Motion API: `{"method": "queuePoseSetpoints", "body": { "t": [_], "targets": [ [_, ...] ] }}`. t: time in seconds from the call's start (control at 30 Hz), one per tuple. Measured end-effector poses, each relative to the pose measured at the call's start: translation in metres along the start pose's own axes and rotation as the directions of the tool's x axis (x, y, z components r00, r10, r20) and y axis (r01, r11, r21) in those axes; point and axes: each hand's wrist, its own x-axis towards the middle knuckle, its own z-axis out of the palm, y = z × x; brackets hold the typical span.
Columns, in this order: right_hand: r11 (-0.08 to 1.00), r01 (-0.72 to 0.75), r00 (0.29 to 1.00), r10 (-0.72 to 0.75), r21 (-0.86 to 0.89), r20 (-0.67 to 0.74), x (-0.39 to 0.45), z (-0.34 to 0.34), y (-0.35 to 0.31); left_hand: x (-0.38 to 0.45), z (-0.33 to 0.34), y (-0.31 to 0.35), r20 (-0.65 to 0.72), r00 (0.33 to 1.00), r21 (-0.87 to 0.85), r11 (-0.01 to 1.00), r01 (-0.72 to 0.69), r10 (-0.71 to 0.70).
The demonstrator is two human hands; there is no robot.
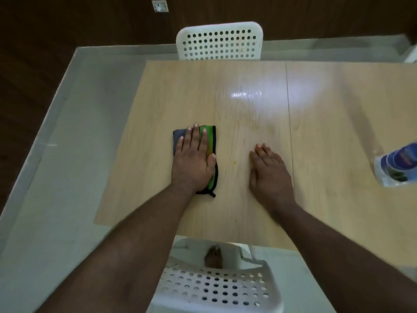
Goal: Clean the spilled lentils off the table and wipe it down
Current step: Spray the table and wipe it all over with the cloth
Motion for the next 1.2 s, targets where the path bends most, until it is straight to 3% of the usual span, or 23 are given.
{"method": "queuePoseSetpoints", "body": {
  "t": [0.17, 0.37, 0.47, 0.53, 0.6, 0.7, 0.77, 1.03, 1.2],
  "targets": [
    [1.0, 0.001, 0.999, -0.001, -0.009, -0.051, 0.001, 0.002, 0.0, -0.083, 0.005, 0.028, 0.006, 0.993, -0.027, 0.993, -0.114, 0.115],
    [0.999, 0.012, 0.997, -0.009, 0.042, -0.078, -0.003, 0.0, 0.0, -0.143, 0.004, 0.056, 0.025, 0.999, -0.094, 0.995, -0.046, 0.048],
    [0.986, -0.056, 0.993, 0.072, 0.154, -0.098, -0.015, -0.003, -0.007, -0.142, -0.003, 0.054, 0.086, 0.994, -0.195, 0.98, -0.046, 0.064],
    [0.972, -0.081, 0.985, 0.112, 0.222, -0.132, -0.035, -0.003, -0.024, -0.135, -0.017, 0.04, 0.104, 0.991, -0.374, 0.927, -0.04, 0.084],
    [0.973, -0.038, 0.986, 0.073, 0.227, -0.148, -0.062, 0.005, -0.049, -0.124, -0.032, 0.021, 0.073, 0.995, -0.493, 0.87, -0.018, 0.062],
    [0.985, 0.067, 0.994, -0.051, 0.159, -0.101, -0.091, 0.025, -0.098, -0.097, -0.047, -0.004, -0.026, 0.998, -0.486, 0.872, -0.066, 0.061],
    [0.993, 0.062, 0.997, -0.057, 0.104, -0.042, -0.094, 0.043, -0.127, -0.073, -0.044, -0.017, -0.059, 0.994, -0.466, 0.878, -0.108, 0.09],
    [0.974, -0.225, 0.972, 0.225, -0.006, -0.063, -0.097, 0.074, -0.163, -0.028, -0.005, -0.017, -0.02, 0.968, -0.565, 0.796, -0.217, 0.25],
    [0.818, -0.575, 0.812, 0.574, 0.023, -0.107, -0.133, 0.065, -0.149, -0.031, 0.005, -0.013, -0.124, 0.959, -0.466, 0.839, -0.281, 0.253]
  ]
}}
